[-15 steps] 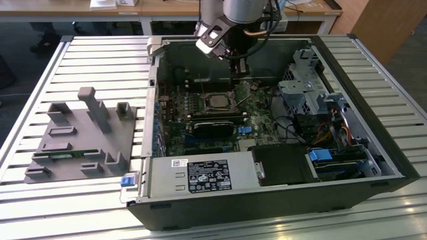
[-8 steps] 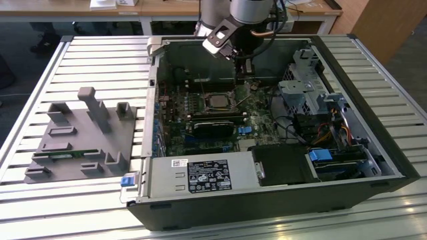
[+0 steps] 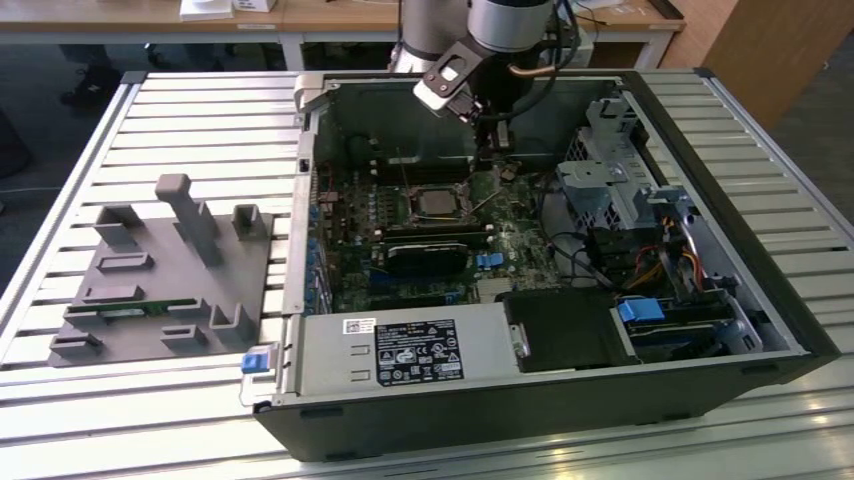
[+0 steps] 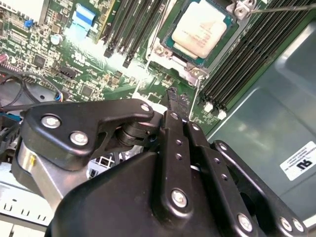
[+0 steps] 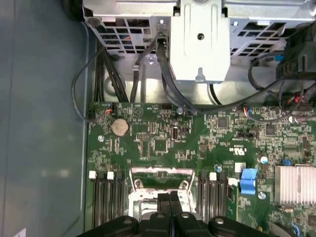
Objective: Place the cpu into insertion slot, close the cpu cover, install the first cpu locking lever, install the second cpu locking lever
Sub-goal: 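Close the cpu cover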
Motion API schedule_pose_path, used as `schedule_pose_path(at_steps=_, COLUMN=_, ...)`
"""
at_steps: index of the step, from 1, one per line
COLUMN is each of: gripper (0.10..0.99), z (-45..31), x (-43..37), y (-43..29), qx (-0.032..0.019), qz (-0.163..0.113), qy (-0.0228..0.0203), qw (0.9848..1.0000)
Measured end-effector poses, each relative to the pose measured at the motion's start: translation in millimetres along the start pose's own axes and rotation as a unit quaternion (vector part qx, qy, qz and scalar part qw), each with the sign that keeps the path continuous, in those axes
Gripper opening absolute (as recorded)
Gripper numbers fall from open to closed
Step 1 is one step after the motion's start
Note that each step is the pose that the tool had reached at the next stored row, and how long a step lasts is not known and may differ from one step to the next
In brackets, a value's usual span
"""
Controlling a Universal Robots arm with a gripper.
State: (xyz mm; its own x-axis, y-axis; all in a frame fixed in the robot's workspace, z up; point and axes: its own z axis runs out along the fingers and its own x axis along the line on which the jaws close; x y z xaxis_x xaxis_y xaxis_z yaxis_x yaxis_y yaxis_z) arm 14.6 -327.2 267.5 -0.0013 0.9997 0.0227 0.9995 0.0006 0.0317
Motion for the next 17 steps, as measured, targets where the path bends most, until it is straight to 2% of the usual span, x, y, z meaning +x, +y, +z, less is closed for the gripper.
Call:
schedule_pose_path(at_steps=11, gripper=0.118, z=3.5, x=0.7, y=7.6, qx=0.0010, qz=0.000, qy=0.0001, qw=1.0000)
schedule_pose_path(at_steps=17, gripper=0.118, z=5.7, x=2.1, y=16.2, qx=0.0023, qz=0.000, qy=-0.0001, qw=1.0000)
